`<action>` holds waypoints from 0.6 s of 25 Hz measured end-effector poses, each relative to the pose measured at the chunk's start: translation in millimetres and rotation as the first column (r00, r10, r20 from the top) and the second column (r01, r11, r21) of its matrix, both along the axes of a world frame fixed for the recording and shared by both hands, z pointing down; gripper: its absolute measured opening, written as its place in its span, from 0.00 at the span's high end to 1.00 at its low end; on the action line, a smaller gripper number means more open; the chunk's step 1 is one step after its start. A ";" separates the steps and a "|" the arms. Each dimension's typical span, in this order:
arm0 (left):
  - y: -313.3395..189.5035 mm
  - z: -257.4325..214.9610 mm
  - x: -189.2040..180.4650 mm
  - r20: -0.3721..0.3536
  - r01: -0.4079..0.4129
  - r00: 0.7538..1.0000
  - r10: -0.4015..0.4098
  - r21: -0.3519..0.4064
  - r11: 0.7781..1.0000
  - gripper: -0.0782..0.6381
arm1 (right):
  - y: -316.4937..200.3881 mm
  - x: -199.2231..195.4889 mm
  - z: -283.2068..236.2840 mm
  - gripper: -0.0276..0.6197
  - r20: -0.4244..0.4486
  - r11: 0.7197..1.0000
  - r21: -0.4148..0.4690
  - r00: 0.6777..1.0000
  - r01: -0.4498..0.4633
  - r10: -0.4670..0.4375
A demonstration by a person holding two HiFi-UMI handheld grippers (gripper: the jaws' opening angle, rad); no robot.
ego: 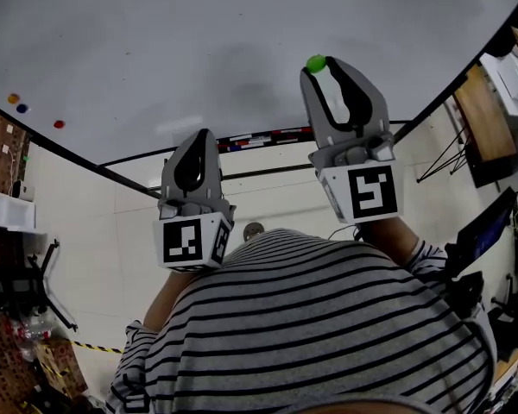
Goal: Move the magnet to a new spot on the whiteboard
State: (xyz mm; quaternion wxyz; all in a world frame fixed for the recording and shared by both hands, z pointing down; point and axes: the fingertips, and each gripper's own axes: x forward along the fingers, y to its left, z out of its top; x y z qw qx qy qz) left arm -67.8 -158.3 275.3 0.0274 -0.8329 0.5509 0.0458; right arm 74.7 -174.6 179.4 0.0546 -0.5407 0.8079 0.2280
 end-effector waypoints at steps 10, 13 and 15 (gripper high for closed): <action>-73.5 6.2 -41.9 0.009 -0.043 0.999 0.044 -0.032 0.999 0.87 | -96.9 -33.8 -18.7 0.78 -0.073 0.988 0.108 0.990 -0.109 0.117; -84.3 6.5 -48.4 0.007 -0.049 0.999 0.049 -0.030 0.998 0.87 | -110.9 -36.1 -15.5 0.78 -0.076 0.986 0.102 0.987 -0.133 0.141; -88.5 7.8 -50.6 0.006 -0.054 0.999 0.054 -0.033 0.998 0.87 | -116.3 -36.2 -14.4 0.78 -0.073 0.984 0.099 0.986 -0.145 0.153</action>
